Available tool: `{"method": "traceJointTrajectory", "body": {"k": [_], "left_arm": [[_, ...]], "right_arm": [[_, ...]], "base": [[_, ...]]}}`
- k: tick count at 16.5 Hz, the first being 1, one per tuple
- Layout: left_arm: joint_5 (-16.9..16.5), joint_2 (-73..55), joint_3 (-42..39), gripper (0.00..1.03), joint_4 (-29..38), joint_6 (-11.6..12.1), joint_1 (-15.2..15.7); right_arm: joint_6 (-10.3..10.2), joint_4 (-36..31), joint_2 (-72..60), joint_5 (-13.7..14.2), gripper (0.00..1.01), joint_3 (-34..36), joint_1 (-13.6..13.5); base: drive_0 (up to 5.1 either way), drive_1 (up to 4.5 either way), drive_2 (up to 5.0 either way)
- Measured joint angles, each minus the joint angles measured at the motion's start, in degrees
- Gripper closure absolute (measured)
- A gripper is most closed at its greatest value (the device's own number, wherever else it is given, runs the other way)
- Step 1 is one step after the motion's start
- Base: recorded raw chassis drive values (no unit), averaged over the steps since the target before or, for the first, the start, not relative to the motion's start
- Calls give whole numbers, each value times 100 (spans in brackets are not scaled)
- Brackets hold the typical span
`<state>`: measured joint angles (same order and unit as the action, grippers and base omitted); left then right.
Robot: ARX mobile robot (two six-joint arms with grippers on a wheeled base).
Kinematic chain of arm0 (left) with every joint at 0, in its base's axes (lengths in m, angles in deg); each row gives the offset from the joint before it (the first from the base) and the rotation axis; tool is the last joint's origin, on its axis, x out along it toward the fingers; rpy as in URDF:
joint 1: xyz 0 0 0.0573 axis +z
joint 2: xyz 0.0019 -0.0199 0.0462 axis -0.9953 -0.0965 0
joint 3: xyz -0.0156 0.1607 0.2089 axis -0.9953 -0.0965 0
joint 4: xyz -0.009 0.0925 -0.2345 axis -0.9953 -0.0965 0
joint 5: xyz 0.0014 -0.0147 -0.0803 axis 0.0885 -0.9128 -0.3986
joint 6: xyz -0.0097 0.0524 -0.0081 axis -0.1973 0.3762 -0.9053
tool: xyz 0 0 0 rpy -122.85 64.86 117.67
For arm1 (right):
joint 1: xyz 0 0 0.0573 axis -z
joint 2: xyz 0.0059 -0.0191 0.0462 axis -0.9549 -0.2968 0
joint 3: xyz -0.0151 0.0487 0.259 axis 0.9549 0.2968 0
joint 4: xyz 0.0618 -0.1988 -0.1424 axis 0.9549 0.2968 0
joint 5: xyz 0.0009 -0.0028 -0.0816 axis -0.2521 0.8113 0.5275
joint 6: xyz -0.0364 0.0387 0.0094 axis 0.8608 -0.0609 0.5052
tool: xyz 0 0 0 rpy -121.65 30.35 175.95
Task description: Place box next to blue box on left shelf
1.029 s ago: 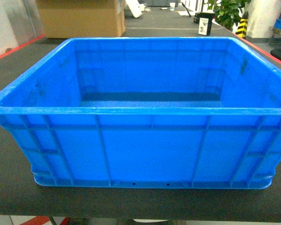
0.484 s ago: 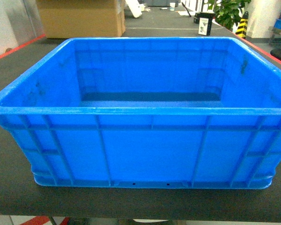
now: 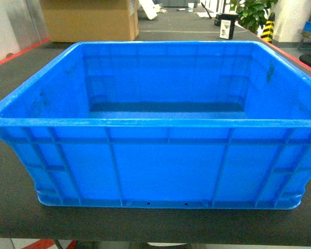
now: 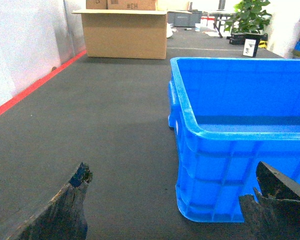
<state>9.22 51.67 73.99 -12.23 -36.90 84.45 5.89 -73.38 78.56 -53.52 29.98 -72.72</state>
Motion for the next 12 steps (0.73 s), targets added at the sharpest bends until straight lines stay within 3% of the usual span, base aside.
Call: {"method": "traceJointTrajectory", "body": {"k": [12], "left_arm": [[0, 0, -2, 5, 0, 0, 0]], "right_arm": [[0, 0, 0, 0, 3, 0, 0]], "base": [[0, 0, 0]]}}
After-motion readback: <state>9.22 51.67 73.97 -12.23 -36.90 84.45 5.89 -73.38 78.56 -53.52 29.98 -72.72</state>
